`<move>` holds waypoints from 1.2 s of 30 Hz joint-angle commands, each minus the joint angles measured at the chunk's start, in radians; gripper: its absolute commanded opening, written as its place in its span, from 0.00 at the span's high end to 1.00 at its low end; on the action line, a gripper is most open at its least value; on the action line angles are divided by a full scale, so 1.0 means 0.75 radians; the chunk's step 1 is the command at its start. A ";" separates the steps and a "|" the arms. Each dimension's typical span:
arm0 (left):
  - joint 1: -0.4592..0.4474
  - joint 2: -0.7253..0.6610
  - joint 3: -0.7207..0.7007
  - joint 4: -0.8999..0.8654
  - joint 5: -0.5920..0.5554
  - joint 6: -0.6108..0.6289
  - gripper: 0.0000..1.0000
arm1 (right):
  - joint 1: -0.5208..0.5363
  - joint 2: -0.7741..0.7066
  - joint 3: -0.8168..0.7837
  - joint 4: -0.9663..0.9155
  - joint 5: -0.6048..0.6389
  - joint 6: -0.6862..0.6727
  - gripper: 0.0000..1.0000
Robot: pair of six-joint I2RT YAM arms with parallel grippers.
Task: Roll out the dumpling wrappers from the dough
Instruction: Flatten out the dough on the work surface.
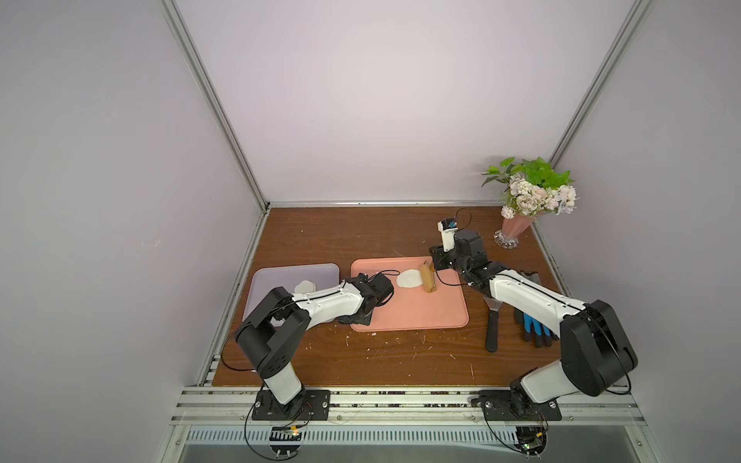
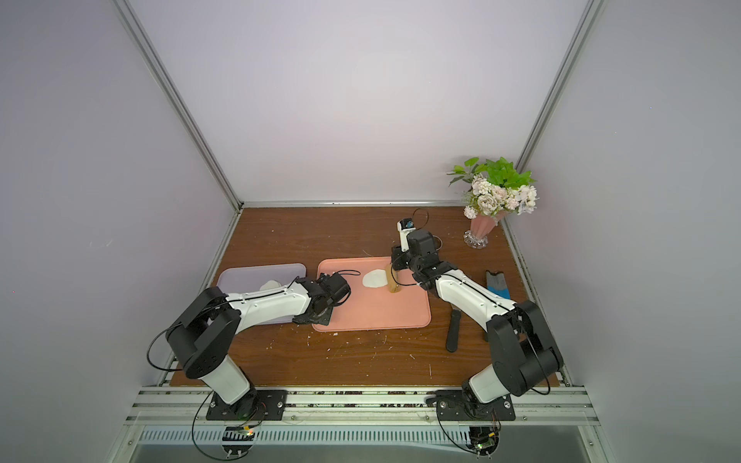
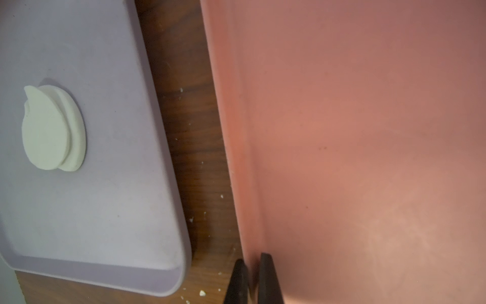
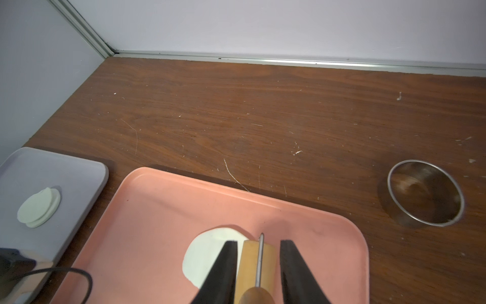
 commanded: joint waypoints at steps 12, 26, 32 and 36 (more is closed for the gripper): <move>0.013 0.036 -0.018 -0.004 0.048 0.028 1.00 | 0.171 0.108 -0.195 0.188 -0.019 0.003 1.00; 0.013 0.040 -0.009 -0.004 0.044 0.032 1.00 | 0.284 0.279 -0.054 0.027 0.002 0.009 1.00; 0.013 0.036 -0.012 -0.004 0.041 0.034 1.00 | 0.332 0.333 0.042 -0.132 0.069 -0.062 1.00; 0.015 0.041 -0.014 -0.002 0.038 0.030 1.00 | 0.343 0.342 0.055 -0.115 -0.023 -0.050 1.00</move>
